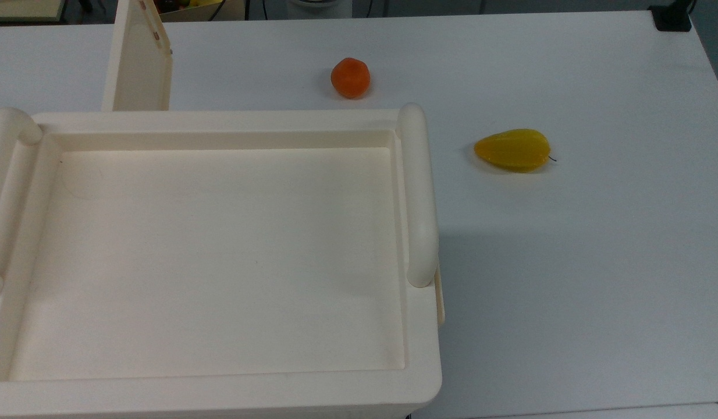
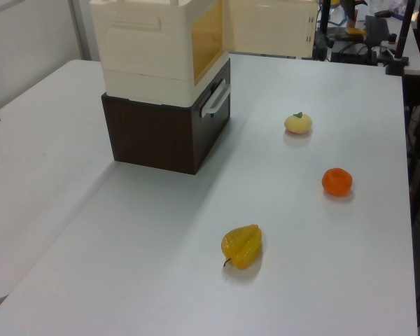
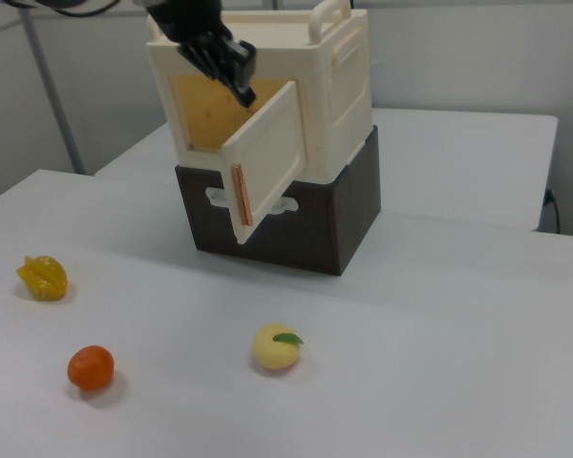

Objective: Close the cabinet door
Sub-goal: 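Push the cream door with the gripper, swinging it shut against the cabinet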

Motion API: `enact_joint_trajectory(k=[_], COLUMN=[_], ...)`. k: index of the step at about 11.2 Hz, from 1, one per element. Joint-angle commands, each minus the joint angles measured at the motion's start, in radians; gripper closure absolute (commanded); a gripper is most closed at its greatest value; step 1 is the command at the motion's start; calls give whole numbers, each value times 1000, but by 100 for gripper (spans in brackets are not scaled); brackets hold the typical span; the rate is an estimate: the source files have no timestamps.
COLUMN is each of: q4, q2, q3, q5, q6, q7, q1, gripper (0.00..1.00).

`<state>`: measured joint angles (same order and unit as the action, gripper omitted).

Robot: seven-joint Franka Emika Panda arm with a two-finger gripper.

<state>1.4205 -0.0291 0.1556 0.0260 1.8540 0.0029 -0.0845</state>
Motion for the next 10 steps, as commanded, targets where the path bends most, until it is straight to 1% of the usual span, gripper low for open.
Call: enact_joint_trajectory(k=[1, 3, 5, 6, 8, 10], q4=[6, 17, 17, 17, 21, 32], q2=[60, 89, 94, 94, 95, 98], q3=[12, 12, 12, 10, -1, -1], q5=[-24, -70, -171, -193, -204, -215], q6=[25, 30, 31, 30, 31, 53], q7=[-33, -37, -37, -37, -24, -21], q1=[-20, -18, -17, -14, 6, 61], gripper=[100, 100, 100, 100, 100, 100])
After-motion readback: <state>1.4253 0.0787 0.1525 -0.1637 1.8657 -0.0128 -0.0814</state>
